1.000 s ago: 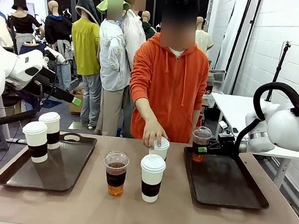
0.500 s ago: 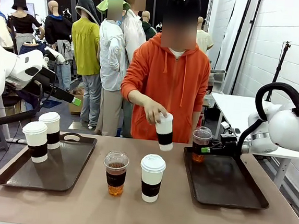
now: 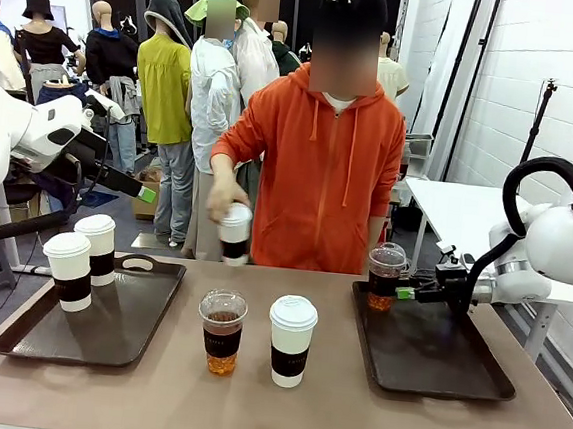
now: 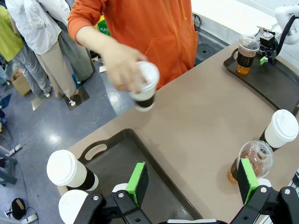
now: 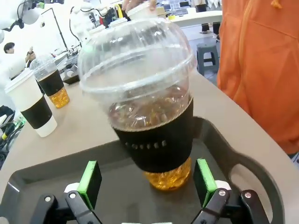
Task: Distribute the coffee onto the tray.
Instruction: Pick up one iced Americano and place it on the right Handle tray, then pick up another iced Americano from the middle of the table and place it on the right Handle tray.
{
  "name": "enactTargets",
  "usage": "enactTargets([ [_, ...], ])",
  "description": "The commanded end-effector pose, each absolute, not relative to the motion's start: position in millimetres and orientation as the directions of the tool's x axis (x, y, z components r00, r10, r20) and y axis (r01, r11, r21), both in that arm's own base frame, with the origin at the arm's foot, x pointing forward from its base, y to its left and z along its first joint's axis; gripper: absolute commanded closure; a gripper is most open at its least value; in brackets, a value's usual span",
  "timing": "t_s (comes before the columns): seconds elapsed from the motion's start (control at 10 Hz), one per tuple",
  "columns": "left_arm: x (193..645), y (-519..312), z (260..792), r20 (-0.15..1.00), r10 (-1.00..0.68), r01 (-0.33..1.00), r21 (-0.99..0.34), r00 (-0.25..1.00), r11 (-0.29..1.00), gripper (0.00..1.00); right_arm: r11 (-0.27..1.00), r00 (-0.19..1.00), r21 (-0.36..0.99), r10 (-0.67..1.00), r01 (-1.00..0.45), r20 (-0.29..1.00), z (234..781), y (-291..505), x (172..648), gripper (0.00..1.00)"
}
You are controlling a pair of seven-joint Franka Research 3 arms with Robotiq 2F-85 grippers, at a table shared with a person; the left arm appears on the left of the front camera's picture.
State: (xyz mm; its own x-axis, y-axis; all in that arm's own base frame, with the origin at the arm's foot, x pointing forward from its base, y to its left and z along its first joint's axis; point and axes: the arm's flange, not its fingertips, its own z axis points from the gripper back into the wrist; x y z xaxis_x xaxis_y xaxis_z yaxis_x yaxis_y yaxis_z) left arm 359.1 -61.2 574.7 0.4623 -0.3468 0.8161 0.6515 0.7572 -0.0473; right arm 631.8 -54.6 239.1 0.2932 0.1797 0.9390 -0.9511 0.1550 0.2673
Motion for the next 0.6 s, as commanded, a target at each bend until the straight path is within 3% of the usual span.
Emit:
enactTargets([
  [0.0, 359.4, -59.8, 574.0, 0.815, -0.344, 0.652, -0.054, 0.466, 0.757, 0.0, 0.207, 0.295, 0.258, 0.173, -0.944, 0.94, 241.8, -56.5, 612.7, 0.0],
  [0.1, 359.4, -59.8, 574.0, 0.815, -0.344, 0.652, -0.054, 0.466, 0.757, 0.0, 0.239, 0.296, 0.255, 0.151, -0.937, 0.943, 241.5, -59.3, 609.3, 0.0],
  [0.2, 359.4, -59.8, 574.0, 0.815, -0.344, 0.652, -0.054, 0.466, 0.757, 0.0, 0.168, 0.303, 0.274, 0.178, -0.947, 0.936, 238.7, -59.9, 625.0, 0.0],
  [0.5, 359.4, -59.8, 574.0, 0.815, -0.344, 0.652, -0.054, 0.466, 0.757, 0.0, 0.168, 0.303, 0.274, 0.178, -0.947, 0.936, 238.7, -59.9, 625.0, 0.0],
])
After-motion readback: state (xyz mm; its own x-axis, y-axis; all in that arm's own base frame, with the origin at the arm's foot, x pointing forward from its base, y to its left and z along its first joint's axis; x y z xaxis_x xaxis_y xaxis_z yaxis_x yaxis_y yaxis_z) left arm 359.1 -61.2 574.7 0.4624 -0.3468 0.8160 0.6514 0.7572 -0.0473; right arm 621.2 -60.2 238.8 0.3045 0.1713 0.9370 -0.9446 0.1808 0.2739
